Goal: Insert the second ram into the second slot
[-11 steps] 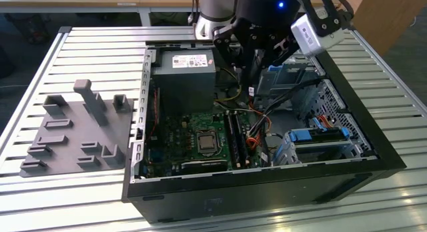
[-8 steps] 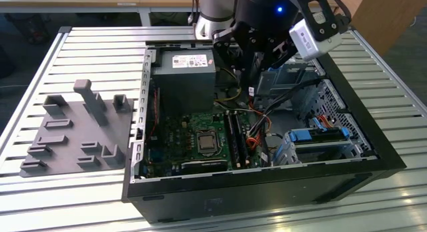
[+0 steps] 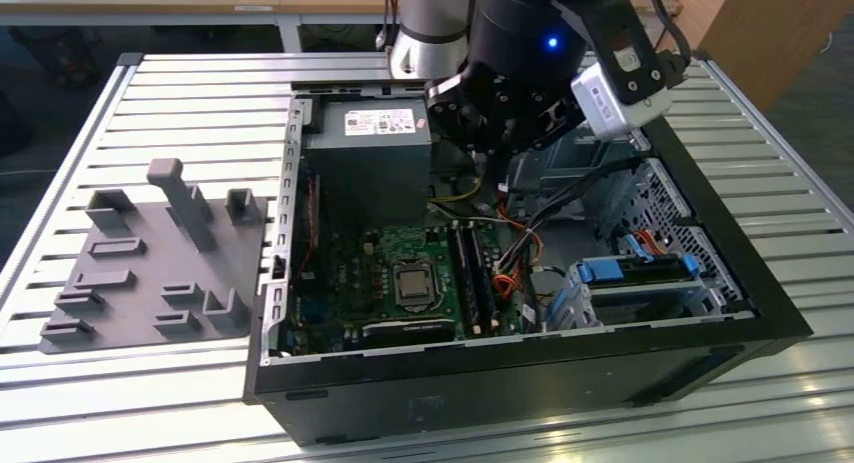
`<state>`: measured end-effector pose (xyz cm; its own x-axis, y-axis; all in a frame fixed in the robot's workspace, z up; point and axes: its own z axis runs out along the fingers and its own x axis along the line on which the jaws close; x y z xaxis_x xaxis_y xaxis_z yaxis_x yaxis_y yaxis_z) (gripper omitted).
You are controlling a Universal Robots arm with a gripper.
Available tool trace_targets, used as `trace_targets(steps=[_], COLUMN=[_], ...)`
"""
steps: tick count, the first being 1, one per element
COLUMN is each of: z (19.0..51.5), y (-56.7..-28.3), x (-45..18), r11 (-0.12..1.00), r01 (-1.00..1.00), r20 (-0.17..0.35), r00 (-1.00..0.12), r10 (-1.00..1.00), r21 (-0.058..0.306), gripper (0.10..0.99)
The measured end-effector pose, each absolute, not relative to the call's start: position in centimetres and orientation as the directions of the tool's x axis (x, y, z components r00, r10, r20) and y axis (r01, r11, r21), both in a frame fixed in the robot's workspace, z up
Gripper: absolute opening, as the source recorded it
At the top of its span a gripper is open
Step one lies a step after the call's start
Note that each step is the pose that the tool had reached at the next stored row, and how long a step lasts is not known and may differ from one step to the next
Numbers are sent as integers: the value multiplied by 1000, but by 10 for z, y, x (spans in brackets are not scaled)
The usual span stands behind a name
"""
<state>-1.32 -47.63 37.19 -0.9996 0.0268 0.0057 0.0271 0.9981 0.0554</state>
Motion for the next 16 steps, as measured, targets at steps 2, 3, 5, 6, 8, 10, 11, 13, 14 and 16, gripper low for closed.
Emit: trace_targets(steps=[2,3,5,6,8,10,11,13,14,16], z=[368,367,363,362,360,361,361,361,361,361], y=[-476,-476,-476,-476,-476,-476,-476,-476,-476,-476], x=[-13,-13,-13,-13,-13,-13,-13,-13,-13,-13], r11=[998,998,998,998,998,998,998,998,998,998], r01=[27,27,27,27,27,27,27,27,27,27], r20=[6,5,5,5,5,5,5,5,5,5], r00=[-1000,-1000,-1000,-1000,-1000,-1000,-1000,-1000,-1000,-1000], r10=[27,27,27,27,27,27,27,27,27,27], r21=[55,55,55,55,55,55,55,55,55,55], gripper=[114,114,106,106,106,106,106,106,106,106])
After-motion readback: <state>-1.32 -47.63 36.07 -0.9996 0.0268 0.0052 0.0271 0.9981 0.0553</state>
